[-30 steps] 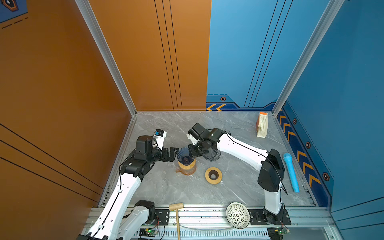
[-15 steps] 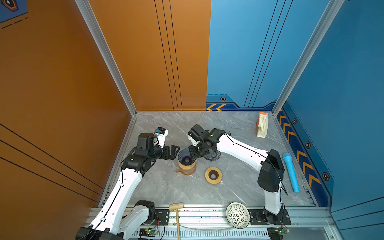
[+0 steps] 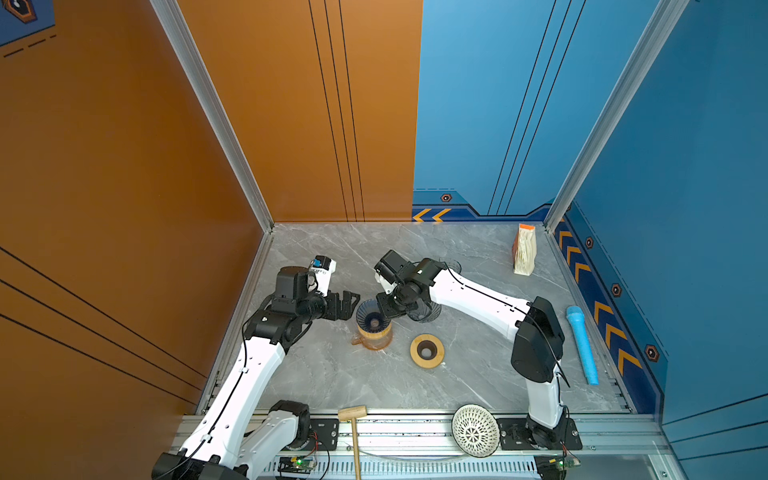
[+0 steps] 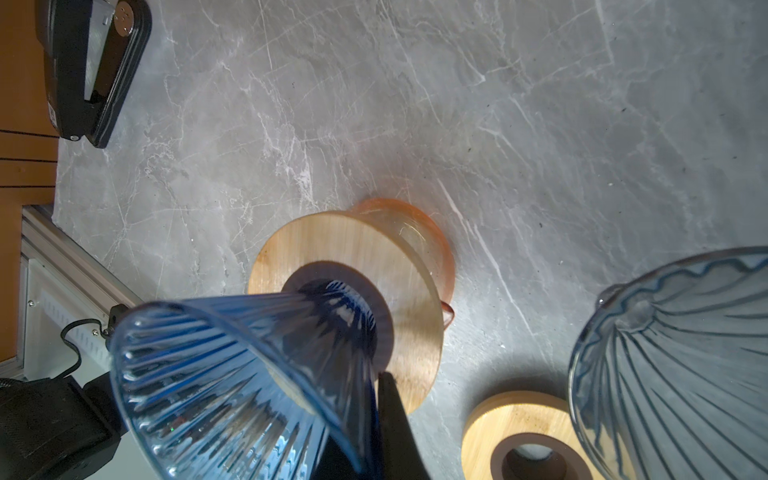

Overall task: Place the coffee filter in the dripper
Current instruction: 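Lower the blue dripper into the stand hole while the left gripper approaches it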

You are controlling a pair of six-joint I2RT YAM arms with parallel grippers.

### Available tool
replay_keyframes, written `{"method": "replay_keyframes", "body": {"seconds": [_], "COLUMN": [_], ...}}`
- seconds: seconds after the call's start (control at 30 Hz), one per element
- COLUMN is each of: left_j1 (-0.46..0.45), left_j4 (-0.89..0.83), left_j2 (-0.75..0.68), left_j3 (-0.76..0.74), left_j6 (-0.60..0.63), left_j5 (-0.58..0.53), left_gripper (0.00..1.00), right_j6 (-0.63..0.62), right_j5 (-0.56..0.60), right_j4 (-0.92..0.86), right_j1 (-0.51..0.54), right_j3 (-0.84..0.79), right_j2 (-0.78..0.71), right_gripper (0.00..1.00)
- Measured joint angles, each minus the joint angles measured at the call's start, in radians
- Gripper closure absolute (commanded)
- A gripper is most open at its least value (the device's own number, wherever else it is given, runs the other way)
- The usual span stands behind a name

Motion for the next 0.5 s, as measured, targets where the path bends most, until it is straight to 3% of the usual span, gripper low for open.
{"method": "replay_keyframes", "body": {"seconds": [0.23, 0.5], "left_j1": [-0.003, -0.016], "left_j4": [0.000, 0.000], "left_j2": [0.003, 0.004], "left_j3": [-0.005, -0.005], "left_j6": [0.000, 0.000], "left_j5": [0.000, -0.001], "left_gripper": [0.02, 0.01], "right_j6": [0.009, 0.005], "right_j5": [-0.001, 0.019], "right_j4": [0.000, 0.000], "right_j1": [0.000, 0.000], "right_j3": [0.030, 0.042], "right_j2": [0.000, -0.002], "right_gripper": [0.73, 0.69]}}
